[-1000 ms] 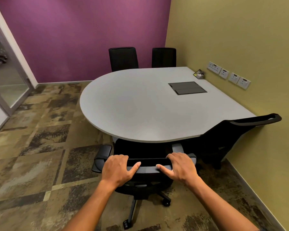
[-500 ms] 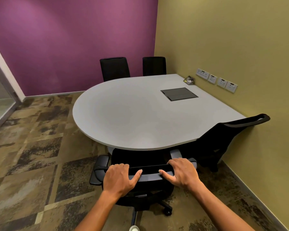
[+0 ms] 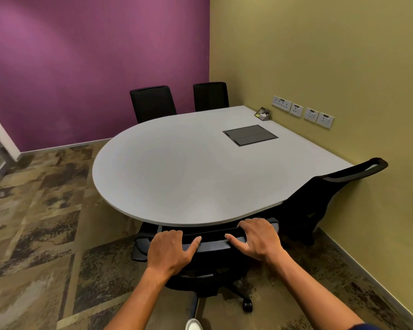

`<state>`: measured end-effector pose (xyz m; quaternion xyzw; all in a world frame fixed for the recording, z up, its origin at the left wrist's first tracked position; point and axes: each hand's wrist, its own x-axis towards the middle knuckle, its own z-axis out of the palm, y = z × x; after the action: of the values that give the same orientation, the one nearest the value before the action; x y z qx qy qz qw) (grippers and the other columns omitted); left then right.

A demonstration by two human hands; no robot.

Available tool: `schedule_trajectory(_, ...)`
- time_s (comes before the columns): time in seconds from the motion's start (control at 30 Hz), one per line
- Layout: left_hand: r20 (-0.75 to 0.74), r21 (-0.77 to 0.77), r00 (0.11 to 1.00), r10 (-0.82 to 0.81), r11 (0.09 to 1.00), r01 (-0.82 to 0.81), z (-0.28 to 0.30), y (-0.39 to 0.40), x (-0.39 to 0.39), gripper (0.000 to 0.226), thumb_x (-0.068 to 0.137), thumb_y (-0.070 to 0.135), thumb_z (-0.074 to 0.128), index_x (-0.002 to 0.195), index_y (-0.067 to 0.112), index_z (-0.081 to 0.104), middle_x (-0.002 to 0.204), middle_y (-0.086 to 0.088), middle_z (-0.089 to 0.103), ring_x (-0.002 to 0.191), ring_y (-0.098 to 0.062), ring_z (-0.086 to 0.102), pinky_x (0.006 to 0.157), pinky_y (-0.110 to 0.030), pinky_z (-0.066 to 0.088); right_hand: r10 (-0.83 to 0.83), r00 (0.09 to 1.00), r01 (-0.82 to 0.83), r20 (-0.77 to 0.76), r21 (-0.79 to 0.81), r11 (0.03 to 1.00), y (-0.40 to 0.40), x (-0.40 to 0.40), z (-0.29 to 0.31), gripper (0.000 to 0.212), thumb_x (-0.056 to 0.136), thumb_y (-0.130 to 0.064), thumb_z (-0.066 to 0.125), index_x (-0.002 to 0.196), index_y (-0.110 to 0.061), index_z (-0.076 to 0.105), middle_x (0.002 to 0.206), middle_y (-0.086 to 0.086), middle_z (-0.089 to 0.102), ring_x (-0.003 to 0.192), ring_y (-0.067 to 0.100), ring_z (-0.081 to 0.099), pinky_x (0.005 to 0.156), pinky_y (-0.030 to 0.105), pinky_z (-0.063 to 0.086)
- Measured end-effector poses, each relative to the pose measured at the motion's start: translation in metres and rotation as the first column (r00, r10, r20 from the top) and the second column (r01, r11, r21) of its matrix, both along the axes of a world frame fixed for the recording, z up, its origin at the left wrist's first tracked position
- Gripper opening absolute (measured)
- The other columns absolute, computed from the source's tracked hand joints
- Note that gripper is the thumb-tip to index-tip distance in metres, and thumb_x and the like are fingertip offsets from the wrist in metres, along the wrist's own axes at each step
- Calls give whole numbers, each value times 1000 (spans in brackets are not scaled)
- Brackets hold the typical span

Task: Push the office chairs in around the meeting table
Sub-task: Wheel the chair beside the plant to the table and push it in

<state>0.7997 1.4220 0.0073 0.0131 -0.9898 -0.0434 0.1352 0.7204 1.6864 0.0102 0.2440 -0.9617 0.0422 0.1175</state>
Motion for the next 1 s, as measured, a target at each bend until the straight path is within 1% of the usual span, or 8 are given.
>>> schedule_trajectory(0.13,-10,-23,1000,5,1000,-5,3,-2,-20,78,86,85,22,58,20,55,52,4,53,48,-15,51,51,-35,51,9,1000,-9,-29,-11,1000,-1,-19,-4,86,86,-88,6,74,-21,58,70,-3,59,64,16,51,62,36,43)
schedule_trajectory(0.23,-16,-17,1000,-3,1000,3,10,16,-41,77,87,84,25,59,20,57,53,4,53,49,-16,52,52,-35,51,-15,998,14,-69,-17,1000,18,-45,-1,82,89,-84,9,76,-21,60,69,-4,60,64,16,53,61,36,44)
schedule_trajectory(0.47,80,-23,997,-17,1000,19,0,4,-91,81,84,87,20,70,19,62,66,2,62,63,-17,59,67,-37,54,-72,996,69,-51,-52,996,1,-88,-18,84,89,-82,7,72,-19,60,63,-3,56,59,15,46,59,33,35)
schedule_trajectory(0.57,28,-39,999,-32,999,33,-4,-7,-119,83,84,87,19,77,18,66,73,1,66,70,-19,62,72,-37,54,-70,993,68,-96,-22,997,-8,-111,-21,83,87,-83,5,68,-20,56,60,-3,53,56,17,47,57,33,31)
schedule_trajectory(0.67,-47,-18,999,6,1000,-7,8,-24,-153,83,83,87,22,74,17,67,72,-2,68,70,-23,65,68,-37,53,-83,987,79,-136,-38,996,-25,-144,-11,76,91,-79,21,70,-19,64,64,0,61,60,23,57,56,35,40)
schedule_trajectory(0.7,-21,-24,1000,12,1000,-12,8,-29,-165,84,82,88,22,73,18,66,71,-2,68,69,-24,65,67,-37,54,-93,987,90,-132,-27,996,-26,-154,-8,74,90,-77,23,72,-19,66,66,1,64,61,23,59,56,34,40)
schedule_trajectory(0.8,72,-26,997,-17,999,19,-4,-27,-163,86,80,90,17,72,19,65,71,0,67,68,-23,64,67,-38,54,-57,994,56,-92,-13,998,-23,-150,-23,74,89,-75,20,76,-18,67,67,-2,63,61,19,55,56,33,35)
schedule_trajectory(1.0,93,-26,995,-24,999,27,2,-24,-161,87,80,90,16,72,19,65,69,2,64,66,-20,62,68,-37,55,-83,996,83,-34,-22,996,-22,-151,-20,69,89,-73,25,84,-21,71,70,-6,64,65,15,57,62,34,47)
